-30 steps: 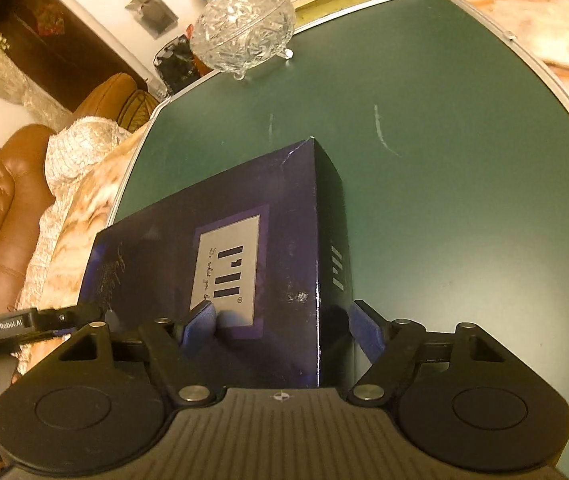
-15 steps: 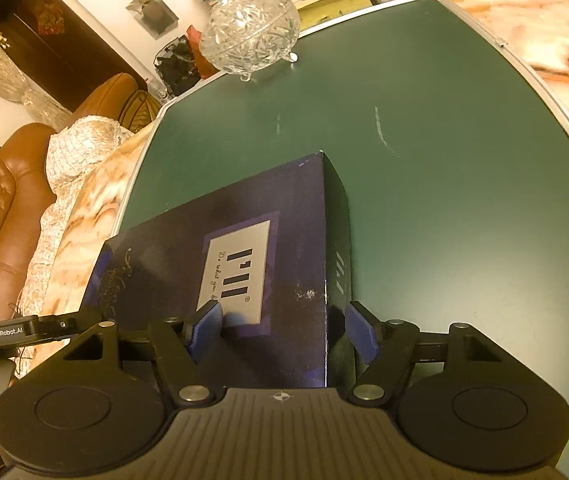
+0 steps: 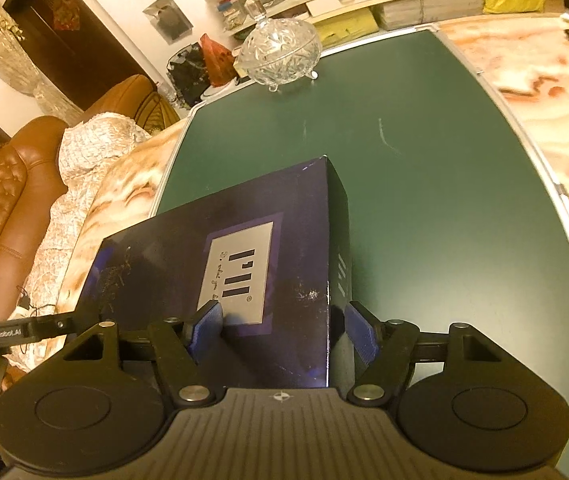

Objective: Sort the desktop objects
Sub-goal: 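Lift the box with both tools and carry it back over the tray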

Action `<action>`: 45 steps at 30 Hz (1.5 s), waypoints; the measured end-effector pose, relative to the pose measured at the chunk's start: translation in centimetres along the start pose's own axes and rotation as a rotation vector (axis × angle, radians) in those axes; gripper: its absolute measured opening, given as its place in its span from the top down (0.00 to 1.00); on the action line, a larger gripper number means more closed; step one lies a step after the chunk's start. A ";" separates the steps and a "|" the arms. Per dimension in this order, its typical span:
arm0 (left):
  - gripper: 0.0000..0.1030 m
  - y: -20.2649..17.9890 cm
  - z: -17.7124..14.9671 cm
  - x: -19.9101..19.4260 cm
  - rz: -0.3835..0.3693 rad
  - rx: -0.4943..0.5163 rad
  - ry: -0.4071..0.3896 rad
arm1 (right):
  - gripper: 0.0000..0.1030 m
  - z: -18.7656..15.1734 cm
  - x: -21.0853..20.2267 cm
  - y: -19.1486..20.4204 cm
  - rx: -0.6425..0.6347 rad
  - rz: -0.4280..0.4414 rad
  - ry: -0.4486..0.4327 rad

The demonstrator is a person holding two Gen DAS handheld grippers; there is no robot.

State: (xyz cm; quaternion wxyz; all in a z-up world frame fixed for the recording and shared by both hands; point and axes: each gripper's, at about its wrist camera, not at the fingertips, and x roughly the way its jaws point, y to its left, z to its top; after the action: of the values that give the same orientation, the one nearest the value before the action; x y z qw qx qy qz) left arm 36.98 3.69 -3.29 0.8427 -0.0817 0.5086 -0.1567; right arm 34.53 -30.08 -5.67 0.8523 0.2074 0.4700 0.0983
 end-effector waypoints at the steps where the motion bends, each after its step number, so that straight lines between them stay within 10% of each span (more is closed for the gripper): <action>1: 0.35 -0.3 -0.6 -0.6 0.000 0.004 -0.001 | 0.30 -0.5 -0.7 0.2 0.001 -0.004 -0.002; 24: 0.36 -3.9 -13.0 -6.4 0.071 0.073 0.035 | 0.30 -13.3 -8.9 -0.3 0.013 -0.030 -0.001; 45: 0.35 -4.5 -17.3 -7.1 0.115 0.088 0.050 | 0.30 -16.9 -9.7 -1.1 0.028 -0.014 0.015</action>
State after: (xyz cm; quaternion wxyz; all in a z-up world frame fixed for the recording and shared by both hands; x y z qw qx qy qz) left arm 17.80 2.30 -4.20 0.8401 -0.0111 0.5259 -0.1321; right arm 15.07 -30.18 -6.81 0.8465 0.2152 0.4791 0.0871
